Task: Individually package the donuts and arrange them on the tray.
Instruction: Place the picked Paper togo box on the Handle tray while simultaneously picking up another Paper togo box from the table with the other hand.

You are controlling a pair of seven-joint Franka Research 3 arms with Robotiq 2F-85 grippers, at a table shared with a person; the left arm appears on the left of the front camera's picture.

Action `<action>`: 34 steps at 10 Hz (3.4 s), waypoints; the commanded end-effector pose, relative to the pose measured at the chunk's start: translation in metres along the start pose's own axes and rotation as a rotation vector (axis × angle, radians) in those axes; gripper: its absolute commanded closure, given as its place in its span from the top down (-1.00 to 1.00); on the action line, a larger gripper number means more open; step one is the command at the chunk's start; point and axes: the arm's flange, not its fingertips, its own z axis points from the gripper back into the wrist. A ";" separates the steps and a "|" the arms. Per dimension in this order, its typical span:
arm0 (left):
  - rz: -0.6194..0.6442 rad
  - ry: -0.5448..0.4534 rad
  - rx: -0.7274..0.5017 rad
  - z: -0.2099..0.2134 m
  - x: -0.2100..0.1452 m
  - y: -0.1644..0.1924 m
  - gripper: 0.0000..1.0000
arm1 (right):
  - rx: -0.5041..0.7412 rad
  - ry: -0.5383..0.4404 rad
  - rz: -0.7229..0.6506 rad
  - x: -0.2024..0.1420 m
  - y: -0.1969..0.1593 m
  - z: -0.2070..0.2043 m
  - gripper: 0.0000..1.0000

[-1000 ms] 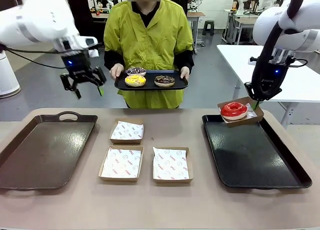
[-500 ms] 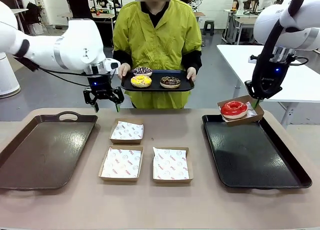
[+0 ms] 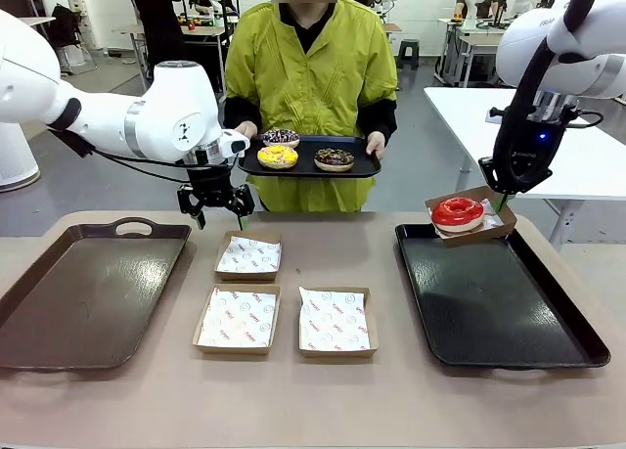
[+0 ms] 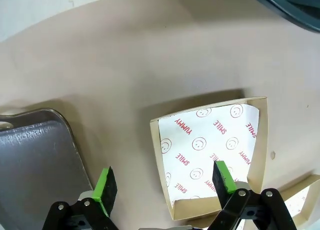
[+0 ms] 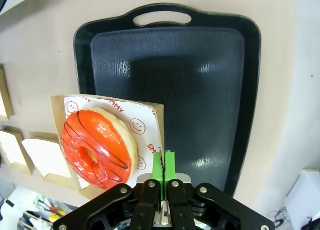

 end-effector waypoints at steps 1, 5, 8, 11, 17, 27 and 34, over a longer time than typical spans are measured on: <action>0.005 0.006 -0.014 0.007 0.004 0.004 1.00 | 0.000 0.000 0.002 -0.001 0.000 0.001 -0.97; 0.005 0.006 -0.014 0.007 0.004 0.004 1.00 | 0.000 0.000 0.002 -0.001 0.000 0.001 -0.97; 0.040 -0.023 0.025 -0.002 -0.010 0.000 1.00 | -0.015 -0.015 -0.018 0.003 0.008 -0.014 -0.97; 0.105 -0.020 0.056 -0.017 -0.023 0.000 1.00 | -0.025 -0.042 -0.034 0.018 0.017 -0.045 -0.97; 0.114 0.025 0.060 -0.037 -0.015 -0.001 1.00 | -0.005 0.011 -0.027 0.045 0.009 -0.082 -0.97; 0.115 0.030 0.058 -0.044 -0.008 -0.002 -1.00 | 0.033 0.051 -0.001 0.056 0.006 -0.098 1.00; 0.135 0.044 0.048 -0.037 -0.007 -0.002 -1.00 | 0.055 0.041 -0.010 0.054 0.004 -0.096 1.00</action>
